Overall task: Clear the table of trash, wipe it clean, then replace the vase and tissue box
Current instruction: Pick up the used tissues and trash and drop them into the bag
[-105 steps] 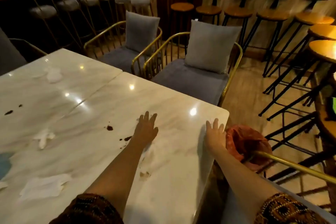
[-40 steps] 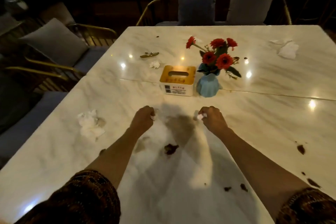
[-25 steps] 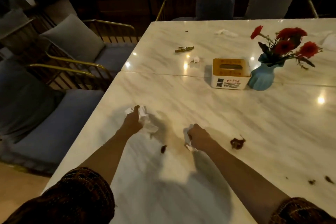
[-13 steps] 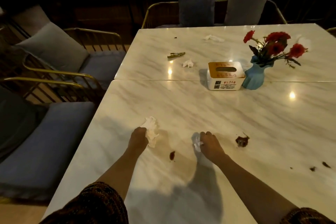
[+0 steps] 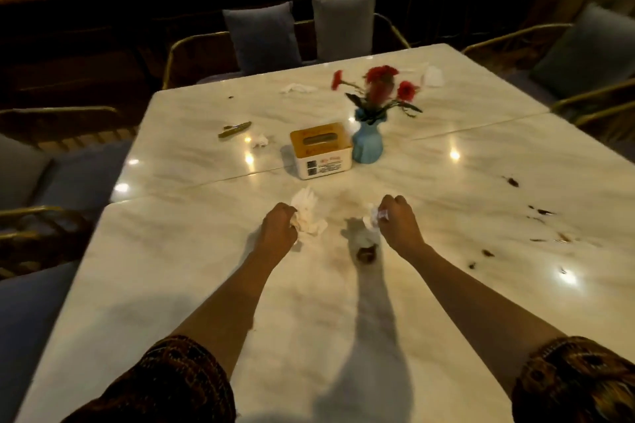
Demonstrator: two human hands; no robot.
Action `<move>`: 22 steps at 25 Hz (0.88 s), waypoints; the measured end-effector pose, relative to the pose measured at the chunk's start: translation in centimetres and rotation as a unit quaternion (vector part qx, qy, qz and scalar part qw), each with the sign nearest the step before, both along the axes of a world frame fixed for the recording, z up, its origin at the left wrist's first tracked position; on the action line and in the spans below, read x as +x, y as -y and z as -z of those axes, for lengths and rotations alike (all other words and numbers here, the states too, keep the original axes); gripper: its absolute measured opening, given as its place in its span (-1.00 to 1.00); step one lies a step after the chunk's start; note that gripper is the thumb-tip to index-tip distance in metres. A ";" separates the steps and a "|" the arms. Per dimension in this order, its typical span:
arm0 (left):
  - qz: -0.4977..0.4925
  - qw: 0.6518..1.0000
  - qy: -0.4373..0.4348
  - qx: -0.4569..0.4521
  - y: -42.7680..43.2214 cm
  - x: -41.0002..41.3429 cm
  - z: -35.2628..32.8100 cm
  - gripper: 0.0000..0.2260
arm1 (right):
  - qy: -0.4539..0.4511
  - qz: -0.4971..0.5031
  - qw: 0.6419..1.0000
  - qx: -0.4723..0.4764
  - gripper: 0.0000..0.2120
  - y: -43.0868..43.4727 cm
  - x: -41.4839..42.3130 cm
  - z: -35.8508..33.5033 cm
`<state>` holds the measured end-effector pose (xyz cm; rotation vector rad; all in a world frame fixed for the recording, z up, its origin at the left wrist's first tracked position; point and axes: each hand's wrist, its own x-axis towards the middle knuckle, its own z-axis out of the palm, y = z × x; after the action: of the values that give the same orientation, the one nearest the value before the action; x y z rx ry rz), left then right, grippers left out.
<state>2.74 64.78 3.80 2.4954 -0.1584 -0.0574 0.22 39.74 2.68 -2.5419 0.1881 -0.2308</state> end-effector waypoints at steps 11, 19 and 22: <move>0.248 0.968 0.010 -0.037 41.6 -2.3 1.9 -0.76 | 0.052 0.240 0.966 0.076 -0.89 33.9 -11.4 2.3; 0.438 0.890 0.005 -0.123 74.1 -16.1 4.9 -0.80 | 0.025 0.517 0.852 0.079 -0.83 58.6 -29.9 8.6; 0.500 0.860 -0.040 -0.097 82.9 -23.2 6.3 -0.73 | -0.004 0.596 0.798 0.089 -0.71 64.1 -35.9 11.5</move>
<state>-20.42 -18.14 -2.55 1.9453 -1.3299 -0.5378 -35.64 -24.38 -8.80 -1.8724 1.7101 -0.6213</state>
